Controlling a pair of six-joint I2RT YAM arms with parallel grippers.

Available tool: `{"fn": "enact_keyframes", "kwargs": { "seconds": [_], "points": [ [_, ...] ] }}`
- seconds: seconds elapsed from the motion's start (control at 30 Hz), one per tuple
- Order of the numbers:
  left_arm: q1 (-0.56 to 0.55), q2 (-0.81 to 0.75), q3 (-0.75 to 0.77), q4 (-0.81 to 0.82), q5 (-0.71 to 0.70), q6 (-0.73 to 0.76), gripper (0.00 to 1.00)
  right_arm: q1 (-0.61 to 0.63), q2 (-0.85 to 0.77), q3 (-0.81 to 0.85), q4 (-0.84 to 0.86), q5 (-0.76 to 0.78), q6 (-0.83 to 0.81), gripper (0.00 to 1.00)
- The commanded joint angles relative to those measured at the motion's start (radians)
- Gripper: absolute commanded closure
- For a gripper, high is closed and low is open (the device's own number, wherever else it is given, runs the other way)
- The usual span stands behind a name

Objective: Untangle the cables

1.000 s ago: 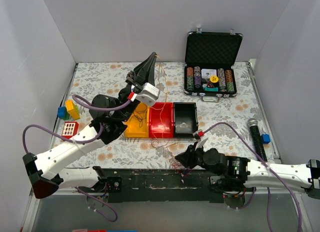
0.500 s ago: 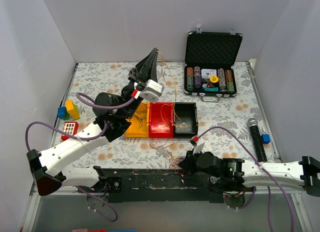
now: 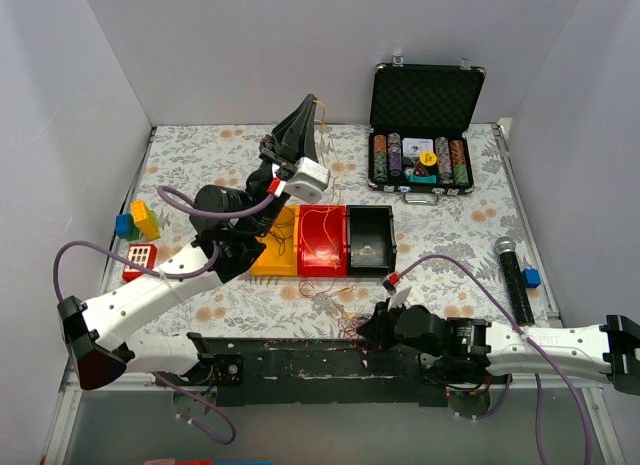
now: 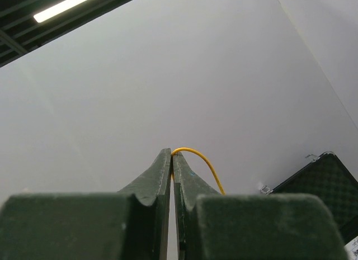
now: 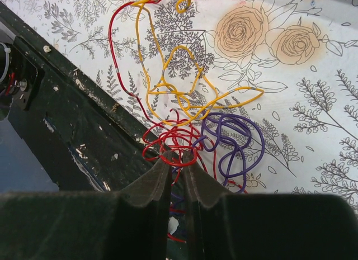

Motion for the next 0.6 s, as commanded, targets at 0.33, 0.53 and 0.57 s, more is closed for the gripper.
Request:
{"fn": "enact_keyframes", "kwargs": {
  "seconds": [0.33, 0.53, 0.57],
  "points": [
    [0.004, 0.011, -0.046, 0.066, -0.030, 0.024, 1.00, 0.012, -0.026, -0.021, 0.033, 0.009, 0.030, 0.81],
    [0.007, 0.005, -0.106, 0.075, -0.012, 0.025, 1.00, 0.016, -0.052, -0.034, 0.027, 0.015, 0.042, 0.82],
    [0.009, 0.005, -0.114, 0.076, -0.010, 0.028, 1.00, 0.018, -0.055, -0.037, 0.024, 0.017, 0.045, 0.83]
  ]
}}
